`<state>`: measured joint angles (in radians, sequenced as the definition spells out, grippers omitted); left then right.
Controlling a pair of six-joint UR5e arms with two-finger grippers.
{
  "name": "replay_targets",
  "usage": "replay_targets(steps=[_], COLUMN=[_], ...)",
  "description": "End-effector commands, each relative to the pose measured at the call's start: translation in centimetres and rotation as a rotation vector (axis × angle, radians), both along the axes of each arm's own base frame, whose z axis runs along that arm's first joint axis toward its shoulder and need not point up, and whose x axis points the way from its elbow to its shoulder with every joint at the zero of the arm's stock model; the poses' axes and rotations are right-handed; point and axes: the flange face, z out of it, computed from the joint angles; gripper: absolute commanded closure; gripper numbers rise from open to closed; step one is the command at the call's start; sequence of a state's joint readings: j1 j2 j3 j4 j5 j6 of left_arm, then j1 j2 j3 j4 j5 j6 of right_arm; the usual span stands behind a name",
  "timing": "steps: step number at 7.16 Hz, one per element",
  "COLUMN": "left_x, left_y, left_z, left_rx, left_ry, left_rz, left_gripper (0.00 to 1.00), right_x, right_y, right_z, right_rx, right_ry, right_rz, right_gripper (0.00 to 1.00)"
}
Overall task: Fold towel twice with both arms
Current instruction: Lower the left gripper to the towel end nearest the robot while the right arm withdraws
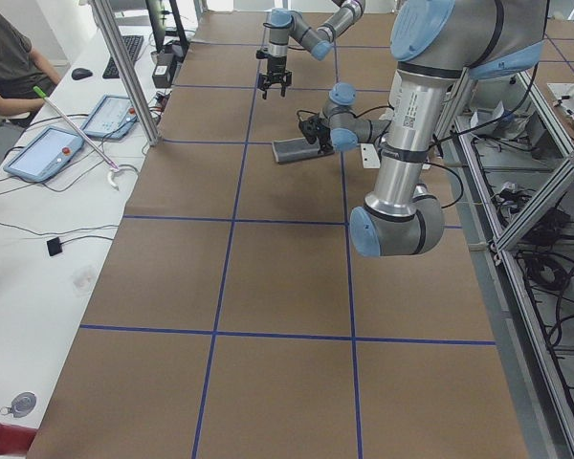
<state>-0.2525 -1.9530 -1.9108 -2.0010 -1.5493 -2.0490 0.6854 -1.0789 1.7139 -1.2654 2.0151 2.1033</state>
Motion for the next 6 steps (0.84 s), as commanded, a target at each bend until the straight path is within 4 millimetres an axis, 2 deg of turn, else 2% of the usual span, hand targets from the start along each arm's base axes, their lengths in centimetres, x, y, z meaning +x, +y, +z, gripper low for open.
replay_targets(steps=[1,4,6], left_x=[1.3,3.3,4.5], left_y=[2.3,4.0,4.1], left_z=[1.3,1.8,1.2], left_rx=[0.023,0.023,0.014], left_ry=[0.038,0.036,0.041], left_rz=[0.026,0.058,0.062], left_gripper=[0.39,0.44,0.47], right_x=[0.0,-0.6,-0.7], right_y=[-0.2,-0.5,-0.4], right_z=[0.1,0.9,1.1], right_rx=[0.006,-0.005,-0.007], right_ry=[0.005,0.016,0.019], right_rz=[0.003,0.001,-0.001], right_gripper=[0.0,0.0,0.0])
